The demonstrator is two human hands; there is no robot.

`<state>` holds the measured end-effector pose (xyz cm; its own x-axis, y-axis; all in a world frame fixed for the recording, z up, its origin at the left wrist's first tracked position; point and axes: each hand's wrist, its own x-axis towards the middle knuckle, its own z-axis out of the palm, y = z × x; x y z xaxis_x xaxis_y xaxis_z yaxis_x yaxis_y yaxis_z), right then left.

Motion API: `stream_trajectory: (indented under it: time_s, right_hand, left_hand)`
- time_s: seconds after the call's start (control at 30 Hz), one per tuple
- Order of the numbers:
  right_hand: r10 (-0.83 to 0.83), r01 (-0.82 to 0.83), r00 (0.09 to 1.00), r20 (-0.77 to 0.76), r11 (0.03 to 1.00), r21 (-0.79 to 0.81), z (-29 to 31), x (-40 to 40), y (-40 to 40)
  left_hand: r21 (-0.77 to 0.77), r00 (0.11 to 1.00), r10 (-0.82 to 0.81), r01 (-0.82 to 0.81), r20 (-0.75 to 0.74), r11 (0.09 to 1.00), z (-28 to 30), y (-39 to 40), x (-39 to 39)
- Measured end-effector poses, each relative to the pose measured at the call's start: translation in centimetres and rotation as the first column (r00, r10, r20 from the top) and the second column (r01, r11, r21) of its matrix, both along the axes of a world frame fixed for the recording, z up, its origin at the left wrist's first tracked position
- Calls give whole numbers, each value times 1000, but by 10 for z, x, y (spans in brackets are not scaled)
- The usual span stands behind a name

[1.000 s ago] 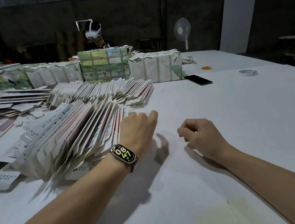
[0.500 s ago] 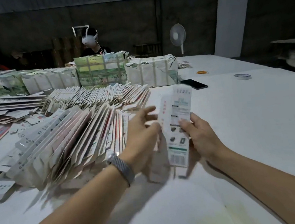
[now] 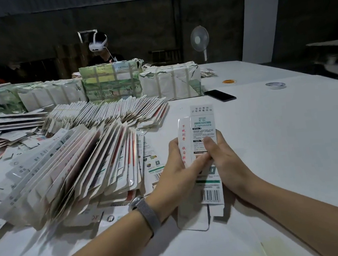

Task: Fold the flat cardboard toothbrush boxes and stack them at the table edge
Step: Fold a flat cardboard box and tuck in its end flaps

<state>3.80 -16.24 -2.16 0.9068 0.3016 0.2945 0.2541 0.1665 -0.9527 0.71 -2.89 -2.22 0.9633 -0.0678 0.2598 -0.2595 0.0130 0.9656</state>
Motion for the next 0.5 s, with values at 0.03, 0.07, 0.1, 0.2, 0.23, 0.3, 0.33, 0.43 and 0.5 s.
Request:
stream_trajectory:
  time_s: [0.03, 0.07, 0.1, 0.2, 0.23, 0.3, 0.33, 0.43, 0.5]
  right_hand:
    - [-3, 3, 1000, 2, 1000, -1, 0, 1, 1]
    - [-10, 10, 1000, 11, 1000, -8, 1, 1, 1]
    - [-19, 20, 999, 25, 1000, -17, 1, 1, 2]
    - [-46, 49, 997, 55, 997, -53, -1, 3, 3]
    - [-50, 54, 997, 60, 997, -61, -2, 3, 3]
    - [-53, 58, 997, 60, 995, -77, -3, 5, 3]
    - [-54, 59, 997, 60, 995, -85, -3, 5, 2]
    - [-61, 69, 996, 72, 990, -120, -2, 5, 2]
    - [-76, 87, 994, 76, 985, -152, -1, 4, 1]
  left_hand:
    - [-12, 1000, -5, 6, 4, 1000, 0, 0, 0]
    - [-32, 1000, -12, 13, 7, 999, 0, 0, -1]
    - [-53, 1000, -19, 20, 7, 998, 1, 0, -2]
    - [-88, 999, -45, 44, -14, 995, 3, -2, -5]
    - [-94, 998, -57, 54, -29, 994, 4, -3, -6]
    - [-114, 995, -72, 65, -64, 991, 5, -4, -6]
    - [-128, 994, -77, 68, -74, 989, 6, -4, -6]
    - [-180, 989, -111, 91, -99, 979, 8, -4, -7]
    - [-245, 974, -159, 117, -159, 963, 10, -4, -7]
